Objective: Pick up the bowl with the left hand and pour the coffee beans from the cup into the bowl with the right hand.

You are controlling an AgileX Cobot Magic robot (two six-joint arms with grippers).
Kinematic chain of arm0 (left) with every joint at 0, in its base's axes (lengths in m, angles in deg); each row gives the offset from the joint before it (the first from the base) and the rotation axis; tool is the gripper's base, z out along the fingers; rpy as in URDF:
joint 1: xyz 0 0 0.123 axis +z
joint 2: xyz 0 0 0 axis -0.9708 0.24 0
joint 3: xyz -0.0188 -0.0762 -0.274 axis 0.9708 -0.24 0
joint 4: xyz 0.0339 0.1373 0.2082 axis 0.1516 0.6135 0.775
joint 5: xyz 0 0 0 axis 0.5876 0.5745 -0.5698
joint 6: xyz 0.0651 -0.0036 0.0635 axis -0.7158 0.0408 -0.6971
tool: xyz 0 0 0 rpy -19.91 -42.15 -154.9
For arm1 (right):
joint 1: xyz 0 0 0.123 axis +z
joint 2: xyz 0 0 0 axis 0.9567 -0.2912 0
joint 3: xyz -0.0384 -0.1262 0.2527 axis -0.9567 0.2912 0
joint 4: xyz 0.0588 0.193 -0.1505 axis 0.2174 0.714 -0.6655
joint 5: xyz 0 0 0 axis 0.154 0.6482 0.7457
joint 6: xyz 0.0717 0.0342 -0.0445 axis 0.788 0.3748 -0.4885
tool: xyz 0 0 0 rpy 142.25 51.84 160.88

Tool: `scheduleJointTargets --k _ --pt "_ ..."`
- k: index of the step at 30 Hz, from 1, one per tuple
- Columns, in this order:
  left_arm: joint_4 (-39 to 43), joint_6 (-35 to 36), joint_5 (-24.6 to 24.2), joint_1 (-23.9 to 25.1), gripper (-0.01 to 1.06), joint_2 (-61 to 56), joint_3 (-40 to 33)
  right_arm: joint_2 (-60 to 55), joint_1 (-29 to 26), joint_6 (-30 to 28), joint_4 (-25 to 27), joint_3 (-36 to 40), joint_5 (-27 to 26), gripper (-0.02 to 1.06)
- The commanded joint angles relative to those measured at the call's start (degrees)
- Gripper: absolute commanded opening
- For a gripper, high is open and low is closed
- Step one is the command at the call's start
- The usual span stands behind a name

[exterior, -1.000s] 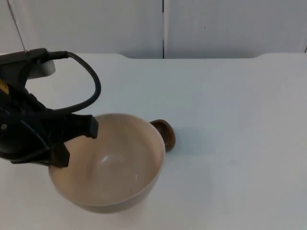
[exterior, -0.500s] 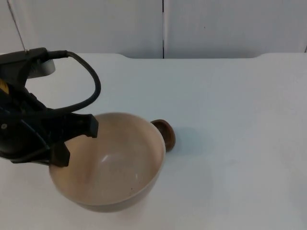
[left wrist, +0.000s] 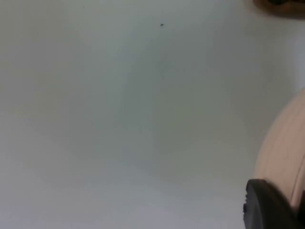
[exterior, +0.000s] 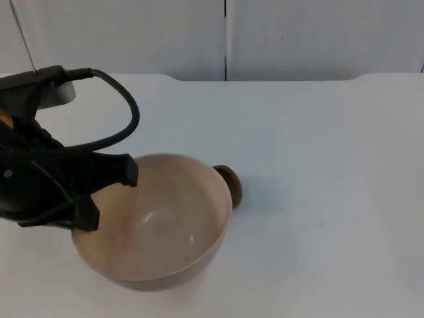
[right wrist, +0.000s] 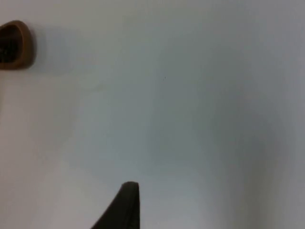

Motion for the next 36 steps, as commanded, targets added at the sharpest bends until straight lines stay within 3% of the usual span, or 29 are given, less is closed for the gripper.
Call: scheduleJointTargets --k 1,11,18,24,30,36 --pt "-0.84 -0.04 0.56 -0.30 0.00 -0.47 -0.13 -2.55 -0.26 -0.95 0.06 -0.51 -1.80 1.05" --pt "-0.84 -0.04 0.67 -0.30 0.00 -0.47 -0.13 -16.74 -0.14 -3.24 0.58 -6.56 -2.21 1.05" --pt "-0.61 -0.04 0.79 -0.30 0.00 -0.47 -0.13 -24.72 0.32 -5.85 5.71 -13.37 -1.45 1.03" --pt "-0.35 -0.04 0.79 -0.30 0.00 -0.47 -0.13 -31.42 7.21 -5.47 5.32 -20.54 -0.50 1.00" --pt "-0.37 -0.04 0.67 -0.30 0.00 -0.47 -0.13 -40.29 15.97 1.05 -1.16 -30.74 2.34 1.00" --pt "-0.37 -0.04 0.56 -0.30 0.00 -0.47 -0.13 -49.62 23.73 4.72 -4.34 -41.65 5.62 1.00"
